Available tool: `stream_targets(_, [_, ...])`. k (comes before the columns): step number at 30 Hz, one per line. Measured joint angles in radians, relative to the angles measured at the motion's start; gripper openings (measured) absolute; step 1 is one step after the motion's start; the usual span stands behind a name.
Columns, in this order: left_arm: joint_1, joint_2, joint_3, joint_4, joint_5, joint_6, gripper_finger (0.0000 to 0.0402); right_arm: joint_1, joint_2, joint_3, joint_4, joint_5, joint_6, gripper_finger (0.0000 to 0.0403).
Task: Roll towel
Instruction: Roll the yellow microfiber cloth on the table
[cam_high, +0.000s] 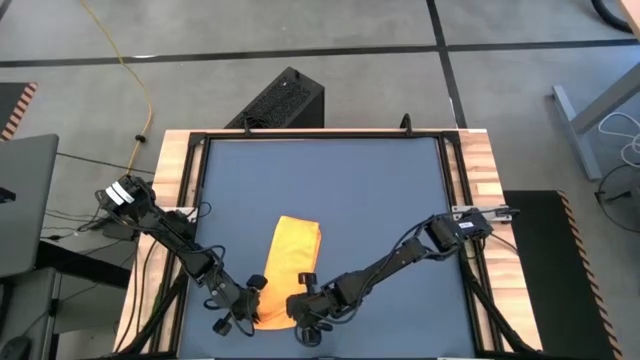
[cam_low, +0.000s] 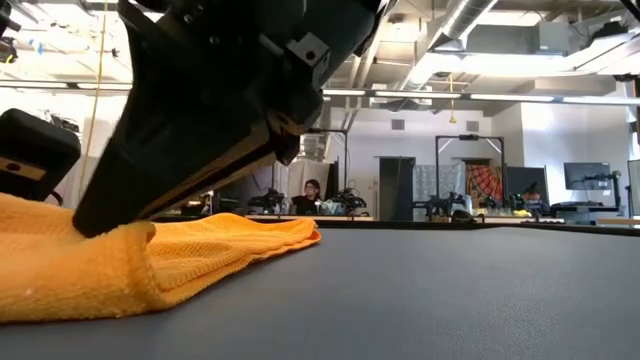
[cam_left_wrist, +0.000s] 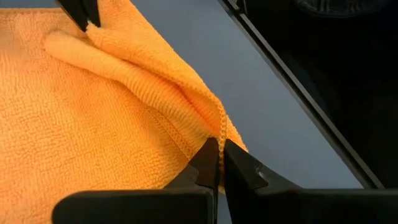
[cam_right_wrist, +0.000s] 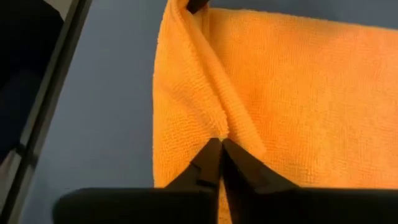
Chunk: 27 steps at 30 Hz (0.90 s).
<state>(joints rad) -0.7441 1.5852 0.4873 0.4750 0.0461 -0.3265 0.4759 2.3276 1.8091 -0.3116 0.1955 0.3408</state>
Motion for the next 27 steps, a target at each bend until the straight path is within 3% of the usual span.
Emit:
stream_targets(4, [0.009,0.0,0.0,0.001,0.0,0.0,0.0,0.0,0.0,0.0,-0.016,-0.022,0.036,0.0011])
stream_targets(10, [0.02,0.0,0.0,0.041,0.078,-0.032,0.0,0.015,0.0,0.0,-0.009,-0.172,0.24,0.0018])
stream_targets(14, [0.014,0.0,0.001,0.054,0.113,-0.077,0.0,0.05,0.0,0.0,0.018,-0.189,0.349,0.0017])
stream_targets(22, [0.017,0.0,0.0,0.053,0.063,-0.078,0.0,0.093,0.0,0.0,0.122,-0.065,0.202,0.0022])
stream_targets(27, [0.024,0.0,0.0,0.05,0.077,-0.08,0.0,0.084,0.0,0.0,0.103,-0.032,0.124,0.0061])
